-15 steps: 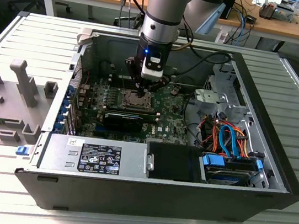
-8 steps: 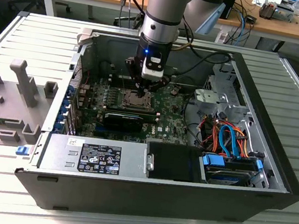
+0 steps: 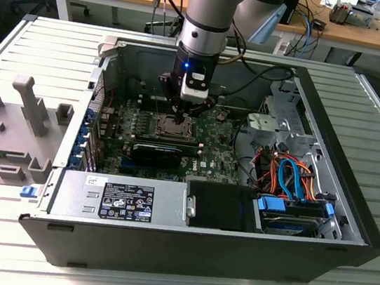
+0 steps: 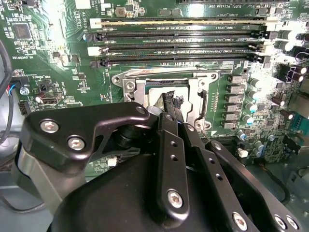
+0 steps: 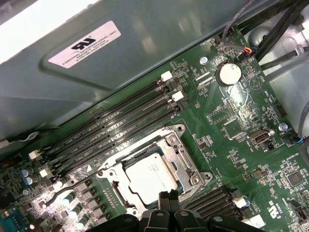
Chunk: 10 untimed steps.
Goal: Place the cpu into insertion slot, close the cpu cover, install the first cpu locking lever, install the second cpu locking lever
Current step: 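Install the first cpu locking lever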
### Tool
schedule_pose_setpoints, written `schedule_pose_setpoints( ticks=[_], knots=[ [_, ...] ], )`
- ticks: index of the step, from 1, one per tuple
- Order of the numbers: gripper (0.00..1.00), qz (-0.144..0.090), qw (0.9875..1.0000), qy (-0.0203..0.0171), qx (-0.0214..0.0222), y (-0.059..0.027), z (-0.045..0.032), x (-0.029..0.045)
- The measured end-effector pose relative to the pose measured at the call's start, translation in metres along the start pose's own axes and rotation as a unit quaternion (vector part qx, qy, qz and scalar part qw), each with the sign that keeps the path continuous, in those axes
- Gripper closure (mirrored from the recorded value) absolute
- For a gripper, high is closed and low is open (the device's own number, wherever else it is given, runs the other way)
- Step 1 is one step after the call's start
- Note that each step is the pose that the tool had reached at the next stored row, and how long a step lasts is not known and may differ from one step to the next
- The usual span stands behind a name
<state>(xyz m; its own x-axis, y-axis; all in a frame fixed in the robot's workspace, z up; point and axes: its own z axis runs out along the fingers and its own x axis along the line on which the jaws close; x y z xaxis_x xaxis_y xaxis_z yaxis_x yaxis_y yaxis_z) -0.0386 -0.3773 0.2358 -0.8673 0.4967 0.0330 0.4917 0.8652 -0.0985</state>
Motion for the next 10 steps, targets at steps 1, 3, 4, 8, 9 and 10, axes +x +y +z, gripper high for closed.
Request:
schedule_pose_setpoints(
  ticks=[1, 3, 4, 8, 9, 10],
  knots=[
    [0.89, -0.001, 1.0000, -0.0001, 0.0000, 0.0000, 0.0000, 0.0000],
    [0.89, -0.002, 1.0000, -0.0002, 0.0001, 0.0000, 0.0000, 0.0000],
    [0.89, -0.002, 1.0000, -0.0002, 0.0001, 0.0000, 0.0000, 0.0000],
    [0.89, -0.005, 1.0000, -0.0005, 0.0001, 0.0000, 0.0000, 0.0000],
    [0.89, -0.005, 1.0000, -0.0006, 0.0002, 0.0000, 0.0000, 0.0000],
    [0.89, -0.006, 1.0000, -0.0006, 0.0002, 0.0000, 0.0000, 0.0000]
  ],
)
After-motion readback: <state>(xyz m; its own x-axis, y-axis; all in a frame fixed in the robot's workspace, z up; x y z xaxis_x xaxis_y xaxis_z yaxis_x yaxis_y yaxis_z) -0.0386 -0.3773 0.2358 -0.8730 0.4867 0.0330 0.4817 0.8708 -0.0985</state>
